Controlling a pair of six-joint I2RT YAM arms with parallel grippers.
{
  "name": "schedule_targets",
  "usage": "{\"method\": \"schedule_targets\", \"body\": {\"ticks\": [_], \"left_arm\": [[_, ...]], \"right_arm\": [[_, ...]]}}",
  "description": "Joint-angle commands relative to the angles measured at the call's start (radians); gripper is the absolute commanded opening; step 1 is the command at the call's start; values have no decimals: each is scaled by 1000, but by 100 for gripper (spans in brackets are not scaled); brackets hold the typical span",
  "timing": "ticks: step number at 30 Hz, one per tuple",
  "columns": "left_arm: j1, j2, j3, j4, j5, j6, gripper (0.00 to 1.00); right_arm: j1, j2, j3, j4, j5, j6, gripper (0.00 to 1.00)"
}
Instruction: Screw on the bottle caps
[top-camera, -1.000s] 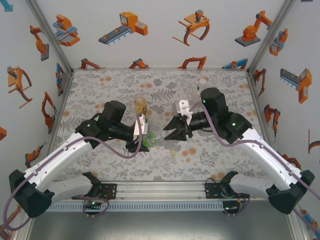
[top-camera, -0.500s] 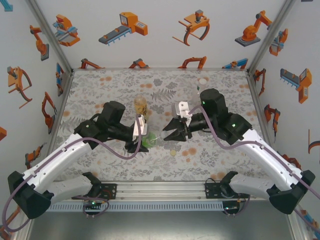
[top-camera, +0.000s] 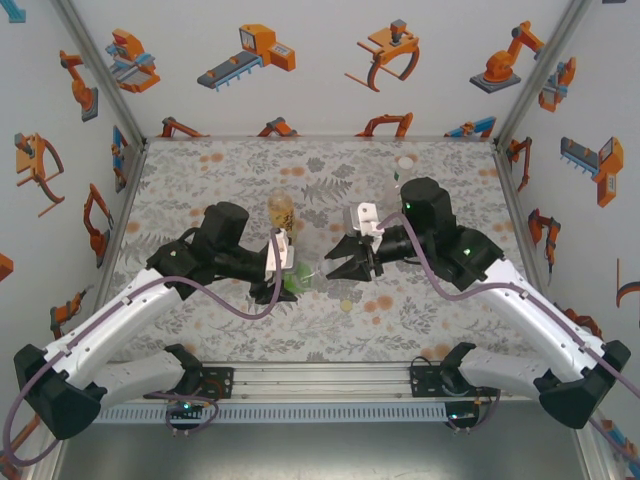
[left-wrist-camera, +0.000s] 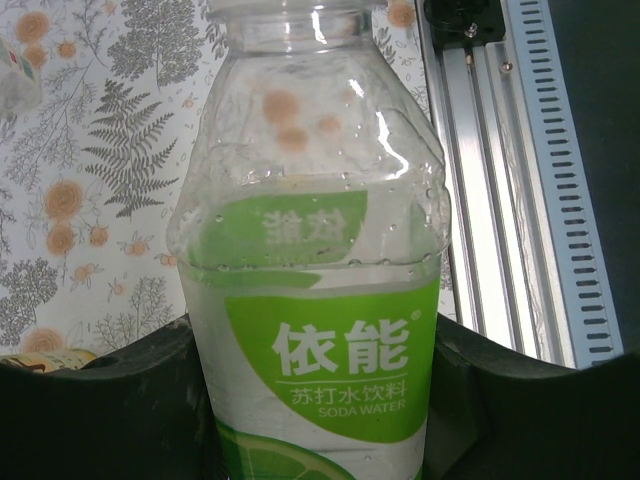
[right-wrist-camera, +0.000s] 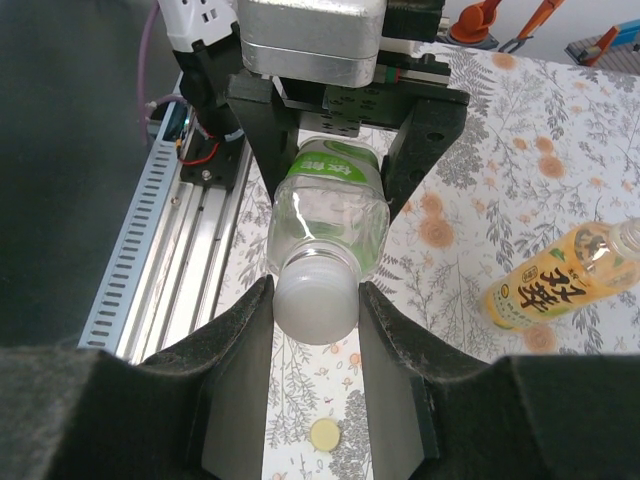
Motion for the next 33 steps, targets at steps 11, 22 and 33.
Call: {"method": "schedule_targets", "body": {"ticks": [11, 22, 33], "left_arm": [[-7, 3, 19, 46, 17, -5, 0], [-6, -47, -16, 99, 4, -4, 0], [-6, -78, -44, 156, -75, -26, 0]], "right_arm": [[27, 39, 3, 4, 9, 31, 0], [27, 23, -80, 226, 108, 409, 0], [28, 10, -200, 432, 420, 1068, 0]]}}
